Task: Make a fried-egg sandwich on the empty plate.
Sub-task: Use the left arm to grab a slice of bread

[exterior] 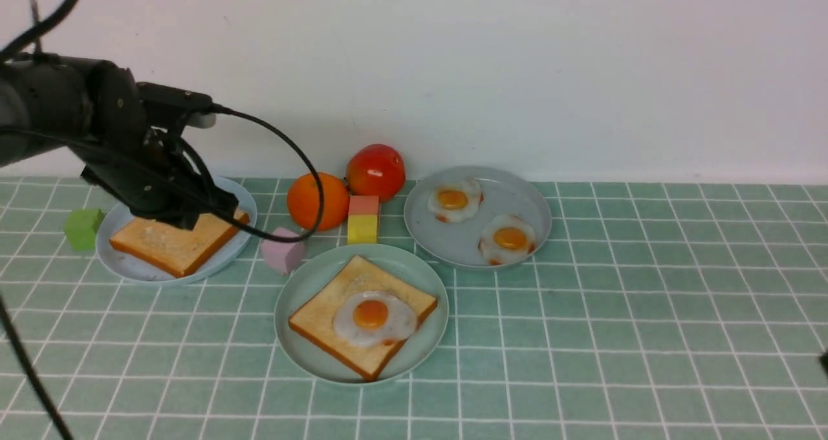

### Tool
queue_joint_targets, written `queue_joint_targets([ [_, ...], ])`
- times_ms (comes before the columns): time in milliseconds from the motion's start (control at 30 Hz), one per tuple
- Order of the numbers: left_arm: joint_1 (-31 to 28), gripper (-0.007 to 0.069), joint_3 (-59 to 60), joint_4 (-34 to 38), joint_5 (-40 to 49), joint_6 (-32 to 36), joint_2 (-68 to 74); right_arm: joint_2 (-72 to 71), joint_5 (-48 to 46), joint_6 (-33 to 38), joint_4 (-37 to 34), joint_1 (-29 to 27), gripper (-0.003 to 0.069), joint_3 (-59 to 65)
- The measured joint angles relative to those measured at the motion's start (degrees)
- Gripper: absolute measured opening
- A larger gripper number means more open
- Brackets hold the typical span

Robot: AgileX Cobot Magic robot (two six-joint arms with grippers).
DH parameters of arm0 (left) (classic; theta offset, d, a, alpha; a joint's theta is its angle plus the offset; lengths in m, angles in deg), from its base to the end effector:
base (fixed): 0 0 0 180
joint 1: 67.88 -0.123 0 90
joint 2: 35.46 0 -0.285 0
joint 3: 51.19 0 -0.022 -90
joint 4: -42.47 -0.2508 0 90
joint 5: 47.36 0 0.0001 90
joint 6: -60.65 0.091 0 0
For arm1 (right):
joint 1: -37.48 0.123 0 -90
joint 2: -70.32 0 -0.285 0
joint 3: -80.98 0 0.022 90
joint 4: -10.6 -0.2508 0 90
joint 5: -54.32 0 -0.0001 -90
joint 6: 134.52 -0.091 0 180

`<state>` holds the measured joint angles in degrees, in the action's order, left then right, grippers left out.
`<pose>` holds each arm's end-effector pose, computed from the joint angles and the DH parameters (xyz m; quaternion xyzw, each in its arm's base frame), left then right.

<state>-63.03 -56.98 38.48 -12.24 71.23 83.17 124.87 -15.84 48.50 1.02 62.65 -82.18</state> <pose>0.4233 -0.0323 0.2190 0.1506 0.9490 0.0409 0.2741 0.1039 0.0646 0.3859 -0.2283 0.9128 0.1450 0.3060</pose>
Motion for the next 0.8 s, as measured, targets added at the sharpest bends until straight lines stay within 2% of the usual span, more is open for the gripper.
queue_joint_targets([
  [100,0.0,0.0165,-0.7,-1.2,-2.1,5.2,2.8,-3.6,0.0,0.0,0.1,0.0,0.0024,0.0],
  [133,0.0,0.0174,-0.7,-1.2,-2.2,5.2,2.8,-4.1,0.0,0.0,0.1,0.0,0.0024,0.0],
  [167,0.0,0.0236,-0.8,-1.4,-2.8,6.6,4.1,-5.7,0.0,0.0,0.1,0.0,0.0024,0.0],
  [200,0.0,0.0288,-0.8,-1.5,-2.9,7.1,4.9,-6.8,0.0,0.0,0.2,0.0,0.0025,0.0],
  [267,0.0,0.0329,-0.8,-1.5,-3.1,7.4,5.8,-7.9,0.0,0.0,0.2,0.0,0.0027,0.0],
  [300,0.0,0.0393,-0.8,-1.9,-4.0,7.7,6.9,-9.3,0.0,-0.1,0.2,0.0,0.0028,0.0],
  [367,0.0,0.0429,-0.8,-2.6,-5.2,7.8,7.8,-10.4,0.0,-0.5,0.2,0.0,0.0029,0.0],
  [467,0.0,0.0438,-0.8,-3.7,-6.3,7.8,8.8,-11.1,0.0,-1.3,0.2,0.0,0.0031,0.0],
  [567,0.0,0.0411,-0.9,-4.6,-7.4,7.8,9.9,-11.6,-0.2,-2.0,0.1,0.0,0.0032,0.0],
  [733,0.1,0.0304,-1.4,-5.8,-7.5,7.8,10.7,-11.6,-0.6,-3.0,0.0,0.0,0.0034,0.0],
  [800,0.1,0.0219,-1.6,-7.3,-7.3,7.8,11.1,-11.6,-1.6,-3.0,-0.3,0.0,0.0035,0.0],
])
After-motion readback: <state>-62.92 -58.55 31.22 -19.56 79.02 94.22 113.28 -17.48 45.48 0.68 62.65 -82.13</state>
